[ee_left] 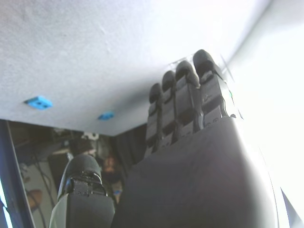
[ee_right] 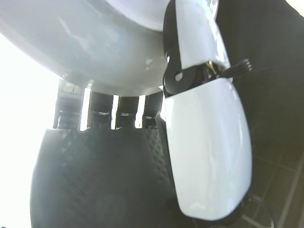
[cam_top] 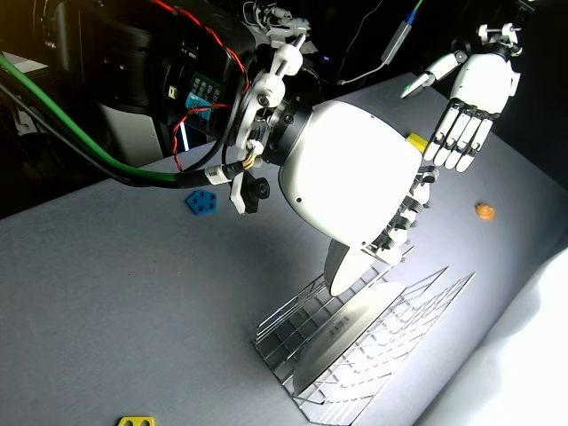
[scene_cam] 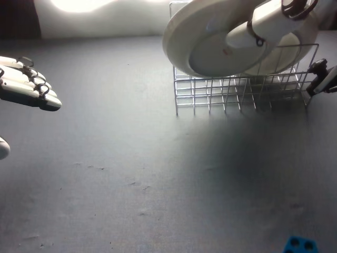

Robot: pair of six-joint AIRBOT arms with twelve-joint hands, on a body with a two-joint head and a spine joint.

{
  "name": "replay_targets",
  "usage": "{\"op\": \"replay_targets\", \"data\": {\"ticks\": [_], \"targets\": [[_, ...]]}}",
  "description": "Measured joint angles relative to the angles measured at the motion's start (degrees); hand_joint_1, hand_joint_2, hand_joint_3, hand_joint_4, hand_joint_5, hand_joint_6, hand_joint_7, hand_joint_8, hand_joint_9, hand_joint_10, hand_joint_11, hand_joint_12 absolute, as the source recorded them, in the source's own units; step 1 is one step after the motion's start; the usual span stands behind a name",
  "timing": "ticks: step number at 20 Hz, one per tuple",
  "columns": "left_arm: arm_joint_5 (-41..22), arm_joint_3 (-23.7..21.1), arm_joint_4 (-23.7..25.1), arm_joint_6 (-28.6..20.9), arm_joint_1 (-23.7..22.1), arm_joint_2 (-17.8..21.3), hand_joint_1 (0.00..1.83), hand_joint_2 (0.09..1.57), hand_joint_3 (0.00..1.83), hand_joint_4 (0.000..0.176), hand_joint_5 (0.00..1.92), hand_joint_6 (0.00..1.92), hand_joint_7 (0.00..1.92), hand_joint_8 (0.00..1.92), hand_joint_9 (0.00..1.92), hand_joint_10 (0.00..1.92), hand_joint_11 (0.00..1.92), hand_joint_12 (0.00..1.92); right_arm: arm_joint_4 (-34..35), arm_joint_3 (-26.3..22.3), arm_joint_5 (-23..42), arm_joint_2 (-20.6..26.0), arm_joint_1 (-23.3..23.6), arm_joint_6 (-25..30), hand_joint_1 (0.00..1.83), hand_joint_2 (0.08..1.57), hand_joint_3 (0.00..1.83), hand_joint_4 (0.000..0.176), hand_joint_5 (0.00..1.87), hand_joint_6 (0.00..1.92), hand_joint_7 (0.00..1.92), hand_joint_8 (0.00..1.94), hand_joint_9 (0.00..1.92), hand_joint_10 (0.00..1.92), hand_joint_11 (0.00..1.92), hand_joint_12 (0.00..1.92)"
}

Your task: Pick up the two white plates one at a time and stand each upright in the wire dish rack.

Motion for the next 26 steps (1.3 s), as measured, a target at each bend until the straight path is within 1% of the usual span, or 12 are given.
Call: {"op": "replay_targets", "data": {"ticks": [2,5,6,8,9,14,17,19,21,22,23,26], "targets": [[0.0,0.0,0.1,0.0,0.0,0.0,0.00,1.07,0.00,0.000,0.21,0.00,0.22,0.00,0.18,0.00,0.00,0.29,-0.7,0.9,0.0,-0.8,-0.8,0.0,1.37,1.13,0.00,0.000,0.89,1.10,0.99,0.98,0.88,1.21,0.69,1.33],[0.0,0.0,0.0,0.0,0.0,0.0,0.00,1.08,0.00,0.000,0.22,0.00,0.24,0.00,0.21,0.01,0.00,0.35,-0.8,3.3,-0.4,-2.2,-1.9,0.0,1.37,1.13,0.00,0.000,0.87,1.14,0.99,0.98,0.86,1.23,0.69,1.35],[0.0,0.0,0.0,0.0,0.0,0.0,0.00,1.07,0.00,0.000,0.21,0.00,0.23,0.00,0.20,0.00,0.00,0.33,-0.7,3.9,-0.7,-2.4,-2.3,0.0,1.37,1.14,0.00,0.000,0.85,1.15,0.97,1.01,0.84,1.26,0.68,1.36],[0.0,0.0,0.1,0.0,0.0,0.0,0.00,1.07,0.00,0.000,0.18,0.00,0.19,0.00,0.16,0.00,0.00,0.24,-0.8,4.5,-1.1,-2.5,-2.6,0.0,1.37,1.13,0.00,0.000,0.87,1.13,0.98,0.98,0.87,1.23,0.69,1.34],[0.0,0.0,0.1,0.0,0.0,0.0,0.00,1.08,0.00,0.000,0.20,0.00,0.21,0.00,0.18,0.00,0.00,0.27,-0.8,4.6,-1.2,-2.5,-2.6,0.0,1.37,1.13,0.00,0.000,0.87,1.13,0.98,0.97,0.87,1.23,0.69,1.34],[0.0,0.0,0.1,0.0,0.0,0.0,0.00,1.07,0.00,0.000,0.19,0.00,0.22,0.00,0.18,0.00,0.00,0.28,-1.0,5.6,-1.5,-3.4,-3.0,0.0,1.37,1.14,0.00,0.000,0.85,1.16,0.95,1.03,0.84,1.26,0.65,1.37],[0.0,0.0,0.0,0.0,-0.1,0.0,0.00,1.07,0.00,0.000,0.19,0.00,0.22,0.00,0.19,0.00,0.00,0.29,-2.6,5.6,-1.7,-3.8,-4.1,0.0,1.37,1.14,0.00,0.000,0.84,1.18,0.95,1.01,0.85,1.27,0.66,1.37],[0.0,0.0,0.2,0.0,-0.3,0.0,0.00,1.07,0.00,0.000,0.20,0.00,0.22,0.00,0.18,0.00,0.00,0.29,-3.0,5.6,-1.6,-3.9,-4.8,0.0,1.37,1.14,0.00,0.000,0.84,1.17,0.98,0.98,0.87,1.23,0.68,1.36],[-0.3,0.0,0.2,0.0,-0.3,0.0,0.00,1.07,0.00,0.000,0.19,0.00,0.21,0.00,0.17,0.00,0.00,0.26,-3.7,5.6,-1.5,-3.9,-4.9,0.0,1.36,1.15,0.00,0.000,0.83,1.19,0.95,1.04,0.86,1.25,0.67,1.37],[-0.5,0.0,0.5,-0.1,-0.5,-0.2,0.00,1.07,0.00,0.000,0.21,0.00,0.24,0.00,0.20,0.00,0.00,0.33,-3.8,5.6,-1.5,-3.9,-4.9,0.0,1.37,1.14,0.00,0.000,0.84,1.17,0.96,1.01,0.87,1.24,0.68,1.36],[-0.7,0.0,0.6,0.0,-0.6,-0.3,0.00,1.07,0.00,0.000,0.21,0.00,0.24,0.00,0.20,0.00,0.00,0.34,-3.8,5.6,-1.4,-3.9,-4.9,0.0,1.37,1.14,0.00,0.000,0.85,1.16,0.97,1.00,0.87,1.23,0.68,1.35],[-1.1,-0.1,0.9,0.0,-0.6,-0.2,0.00,1.07,0.00,0.000,0.19,0.00,0.21,0.00,0.18,0.00,0.00,0.28,-3.8,5.6,-1.2,-4.0,-5.0,0.0,1.36,1.15,0.00,0.000,0.83,1.20,0.95,1.04,0.83,1.29,0.64,1.39]]}}
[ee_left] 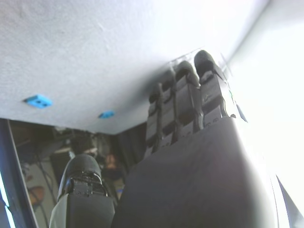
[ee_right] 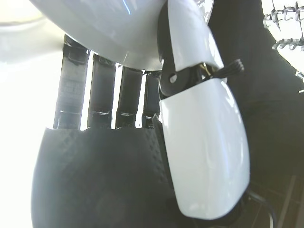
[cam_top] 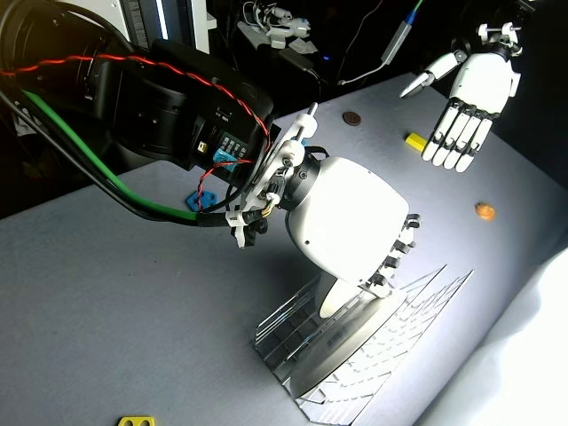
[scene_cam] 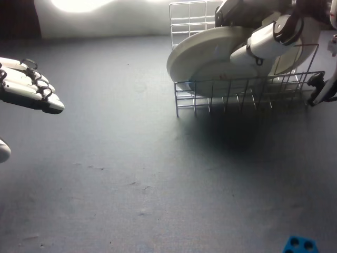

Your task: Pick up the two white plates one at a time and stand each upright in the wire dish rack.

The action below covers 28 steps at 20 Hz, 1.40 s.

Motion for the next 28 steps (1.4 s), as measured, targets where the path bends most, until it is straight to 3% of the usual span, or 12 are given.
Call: {"op": "replay_targets", "data": {"ticks": [6,10,12,13,15,16,17,18,21,23,27,28], "targets": [[-0.6,-0.9,2.5,1.6,-1.4,0.0,0.00,1.07,0.00,0.000,0.19,0.00,0.21,0.00,0.18,0.00,0.00,0.28,-0.6,0.0,0.2,0.0,-0.4,0.0,1.37,1.13,0.00,0.000,0.85,1.15,1.00,0.96,0.88,1.21,0.69,1.35],[-1.7,-1.4,3.4,3.3,-1.7,0.0,0.00,1.08,0.00,0.000,0.22,0.00,0.24,0.00,0.21,0.00,0.00,0.32,-0.6,0.0,0.3,0.0,-0.4,0.0,1.36,1.16,0.00,0.000,0.79,1.26,0.92,1.09,0.82,1.30,0.63,1.41],[-1.7,-1.4,3.5,4.4,-1.7,0.0,0.00,1.07,0.00,0.000,0.21,0.00,0.22,0.00,0.19,0.00,0.00,0.29,-0.7,0.0,0.3,0.0,-0.4,0.0,1.33,1.17,0.00,0.000,0.81,1.24,0.90,1.11,0.83,1.24,0.62,1.44],[-1.7,-1.4,3.5,4.7,-1.7,0.0,0.00,1.07,0.00,0.000,0.19,0.00,0.20,0.00,0.17,0.00,0.00,0.26,-0.8,0.0,0.4,0.0,-0.4,0.0,1.21,1.18,0.00,0.000,0.81,1.25,0.89,1.15,0.81,0.99,0.60,1.44],[-1.5,-1.9,3.7,6.3,-2.4,0.0,0.00,1.08,0.00,0.000,0.19,0.00,0.20,0.00,0.18,0.00,0.00,0.29,-1.3,0.0,0.4,0.0,-0.4,0.0,1.17,1.20,0.00,0.012,0.78,1.28,0.85,1.24,0.77,0.91,0.53,1.47],[-1.7,-2.2,3.7,7.2,-3.1,0.0,0.00,1.07,0.00,0.000,0.20,0.00,0.21,0.00,0.19,0.00,0.00,0.31,-1.5,0.0,0.4,0.0,-0.4,0.0,1.08,1.26,0.00,0.000,0.69,1.41,0.68,0.97,0.62,0.95,0.36,1.55],[-1.8,-2.4,3.7,7.5,-3.5,0.0,0.00,1.07,0.00,0.000,0.20,0.00,0.21,0.00,0.19,0.00,0.00,0.31,-1.7,0.0,0.4,0.0,-0.4,0.0,1.08,1.26,0.00,0.000,0.69,1.41,0.68,0.97,0.62,0.95,0.36,1.55],[-1.7,-2.9,3.6,8.1,-3.8,0.1,0.00,1.08,0.00,0.000,0.20,0.00,0.22,0.00,0.19,0.00,0.00,0.31,-1.9,0.0,0.4,0.0,-0.4,0.0,1.06,1.20,0.00,0.000,0.46,1.05,0.57,0.77,0.48,0.98,0.14,1.59],[-2.0,-4.6,4.2,9.3,-4.2,0.4,0.00,1.08,0.00,0.000,0.20,0.00,0.22,0.00,0.19,0.00,0.00,0.31,-1.9,0.0,0.7,0.0,-0.4,0.2,0.97,1.21,0.00,0.000,0.27,0.96,0.38,0.86,0.31,1.03,0.01,1.52],[-2.4,-5.5,3.9,10.0,-4.3,0.7,0.00,1.07,0.00,0.000,0.22,0.00,0.25,0.01,0.23,0.01,0.00,0.37,-2.1,-0.1,0.9,0.0,-0.4,0.3,1.03,1.23,0.00,0.000,0.19,1.07,0.24,0.92,0.20,1.02,0.00,1.39],[-2.3,-6.0,4.0,10.1,-4.3,0.8,0.00,1.08,0.00,0.000,0.21,0.00,0.23,0.00,0.20,0.00,0.00,0.35,-2.1,-0.1,0.9,0.0,-0.3,0.4,0.81,1.29,0.04,0.000,0.00,1.17,0.12,1.02,0.11,1.07,0.00,1.32],[-2.5,-6.3,3.9,10.1,-4.0,0.8,0.00,1.08,0.00,0.000,0.22,0.00,0.24,0.00,0.21,0.00,0.00,0.34,-2.1,-0.1,0.9,0.0,-0.2,0.4,0.71,1.24,0.30,0.000,0.00,1.15,0.10,1.05,0.09,1.09,0.00,1.28]]}}
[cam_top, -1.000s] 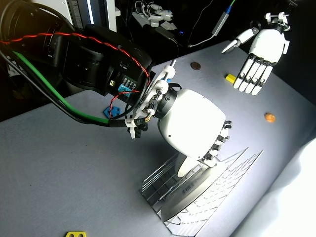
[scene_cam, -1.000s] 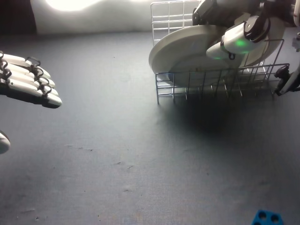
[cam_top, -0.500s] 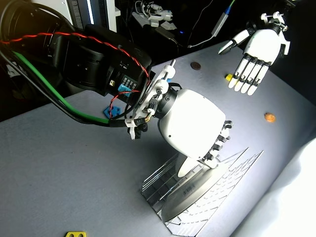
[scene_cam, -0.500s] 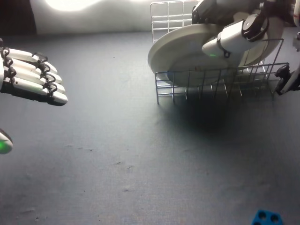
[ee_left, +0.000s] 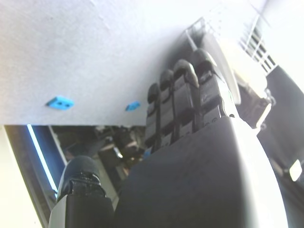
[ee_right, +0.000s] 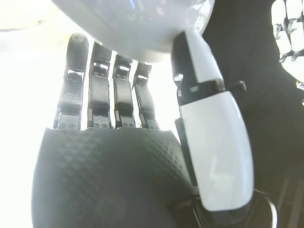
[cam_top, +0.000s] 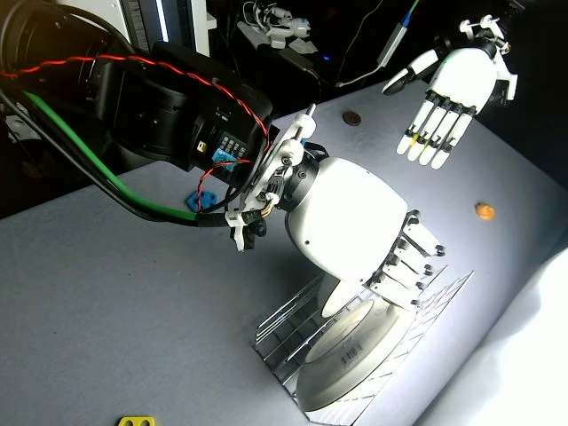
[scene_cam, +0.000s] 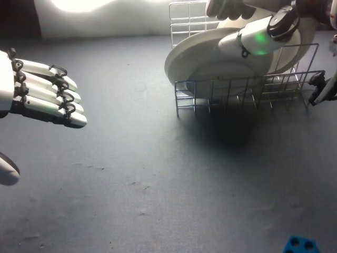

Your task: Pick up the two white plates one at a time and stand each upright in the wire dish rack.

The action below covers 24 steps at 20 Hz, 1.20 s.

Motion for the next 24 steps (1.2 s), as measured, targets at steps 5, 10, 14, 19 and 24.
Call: {"op": "replay_targets", "data": {"ticks": [5,10,14,19,24], "targets": [[-1.0,-1.6,1.0,0.0,0.2,0.6,0.00,1.07,0.00,0.000,0.20,0.00,0.22,0.00,0.20,0.00,0.00,0.35,0.0,-0.2,0.2,0.0,1.1,0.0,0.78,0.93,0.89,0.000,0.00,1.12,0.07,1.14,0.03,1.19,0.00,1.33],[-1.2,-1.7,1.2,0.1,-0.2,0.6,0.00,1.07,0.00,0.000,0.22,0.00,0.24,0.00,0.21,0.00,0.00,0.38,-0.1,-1.3,0.3,0.7,3.2,0.0,0.87,0.85,0.96,0.000,0.03,1.17,0.09,1.15,0.04,1.17,0.00,1.29],[-1.4,-2.4,1.3,0.0,-0.2,0.7,0.00,1.07,0.00,0.000,0.22,0.00,0.24,0.00,0.21,0.00,0.00,0.38,-3.8,-2.5,0.3,2.1,4.5,0.0,0.88,0.84,0.97,0.000,0.05,1.11,0.12,1.07,0.08,1.12,0.00,1.26],[-2.4,-4.2,2.5,0.0,-1.7,1.5,0.00,1.07,0.00,0.000,0.23,0.00,0.25,0.00,0.21,0.00,0.00,0.34,-16.3,-7.4,4.0,5.0,4.4,0.1,0.85,0.85,0.99,0.000,0.00,1.15,0.10,1.10,0.05,1.16,0.00,1.28],[-2.8,-7.1,3.6,-0.4,-2.6,2.3,0.00,1.07,0.00,0.000,0.23,0.00,0.24,0.00,0.21,0.00,0.00,0.34,-23.1,-12.1,9.3,8.7,4.3,0.2,0.86,0.85,0.96,0.000,0.03,1.14,0.12,1.09,0.07,1.15,0.00,1.29]]}}
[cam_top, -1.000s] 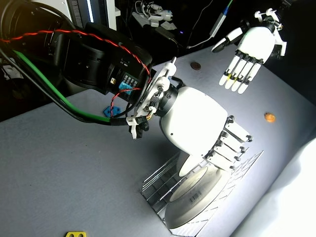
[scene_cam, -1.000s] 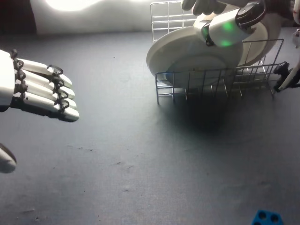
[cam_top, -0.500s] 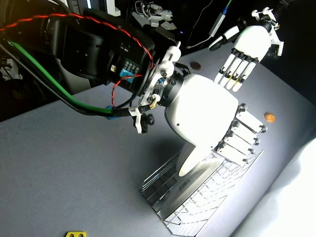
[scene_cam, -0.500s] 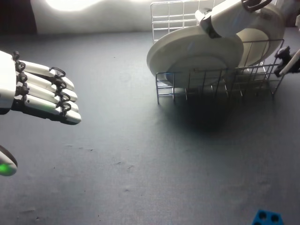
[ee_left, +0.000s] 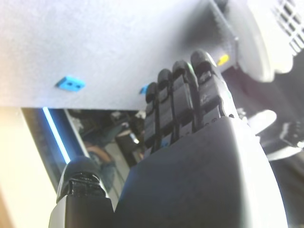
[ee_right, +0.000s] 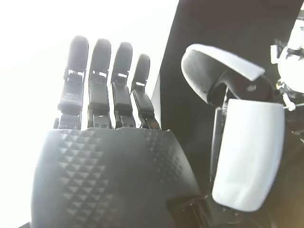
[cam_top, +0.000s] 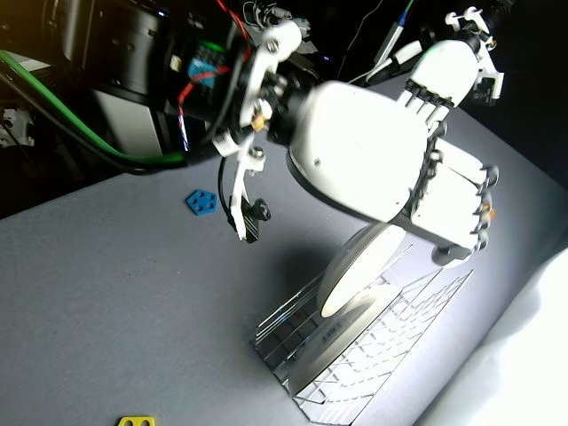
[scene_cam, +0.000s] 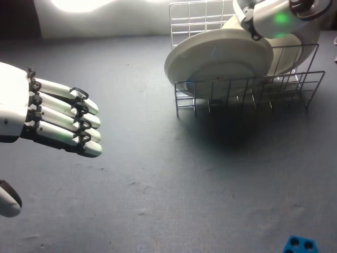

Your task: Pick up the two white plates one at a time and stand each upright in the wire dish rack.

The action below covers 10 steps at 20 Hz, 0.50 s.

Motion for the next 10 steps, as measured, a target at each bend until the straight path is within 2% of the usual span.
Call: {"op": "replay_targets", "data": {"ticks": [4,5,8,9,10], "targets": [[-0.2,-0.3,0.5,-1.2,-0.4,0.4,0.00,1.09,0.00,0.000,0.24,0.00,0.26,0.00,0.23,0.00,0.00,0.37,-8.1,-3.0,2.8,2.9,-0.9,0.0,0.84,0.87,0.90,0.000,0.02,1.16,0.11,1.11,0.07,1.13,0.00,1.29],[-0.4,-0.3,0.2,-1.5,-0.6,0.5,0.00,1.08,0.00,0.000,0.23,0.00,0.24,0.00,0.21,0.00,0.00,0.32,-9.8,-3.2,3.6,3.4,-1.1,1.0,0.86,0.86,0.88,0.000,0.04,1.14,0.12,1.12,0.07,1.14,0.00,1.30],[-1.3,-0.7,0.2,-2.5,-0.6,0.9,0.00,1.08,0.00,0.000,0.23,0.00,0.25,0.00,0.21,0.01,0.00,0.34,-9.5,-3.2,2.9,4.5,-1.8,2.0,0.88,0.89,0.80,0.000,0.08,1.05,0.13,1.08,0.07,1.13,0.00,1.31],[-1.3,-0.7,1.0,-2.7,-1.0,0.9,0.00,1.07,0.00,0.000,0.26,0.00,0.29,0.00,0.25,0.00,0.00,0.42,-9.5,-3.2,2.8,5.0,-1.9,2.1,0.88,0.91,0.79,0.000,0.10,1.04,0.14,1.08,0.09,1.14,0.00,1.36],[-1.2,-0.7,1.1,-2.7,-1.2,0.9,0.00,1.07,0.00,0.000,0.25,0.00,0.28,0.00,0.24,0.00,0.00,0.39,-9.6,-3.2,2.7,5.3,-2.0,2.1,0.81,0.91,0.85,0.000,0.13,1.06,0.15,1.09,0.09,1.17,0.00,1.41]]}}
